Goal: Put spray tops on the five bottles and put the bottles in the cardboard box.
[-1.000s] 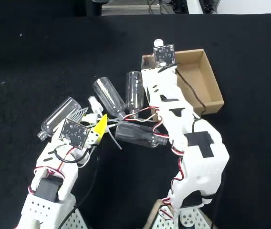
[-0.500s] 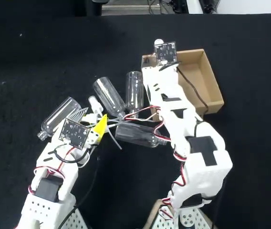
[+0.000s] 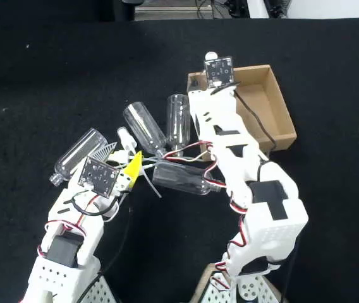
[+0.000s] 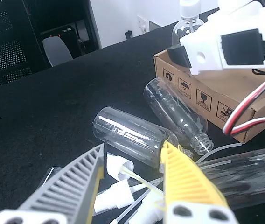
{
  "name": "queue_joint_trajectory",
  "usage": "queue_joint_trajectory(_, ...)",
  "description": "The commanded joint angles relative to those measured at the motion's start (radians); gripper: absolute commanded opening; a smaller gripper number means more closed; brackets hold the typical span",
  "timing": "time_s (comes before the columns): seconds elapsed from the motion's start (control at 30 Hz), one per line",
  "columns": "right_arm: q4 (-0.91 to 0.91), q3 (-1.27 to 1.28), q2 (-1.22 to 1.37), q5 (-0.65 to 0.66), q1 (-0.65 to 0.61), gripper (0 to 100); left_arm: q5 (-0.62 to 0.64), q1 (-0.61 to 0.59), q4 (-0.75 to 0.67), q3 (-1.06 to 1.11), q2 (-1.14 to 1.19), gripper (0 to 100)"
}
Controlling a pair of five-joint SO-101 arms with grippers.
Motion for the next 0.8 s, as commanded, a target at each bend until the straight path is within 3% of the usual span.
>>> queue_joint_trajectory(0.0,0.008,-0.008,-0.079,-0.005,-0.005,25.9,0.002,0.013,0.008,0.022,0.002,19)
queue_joint_trajectory(0.77,0.075,0.334,-0.493,-0.003,-0.005,22.7,0.0,0.013,0.008,0.022,0.002,19)
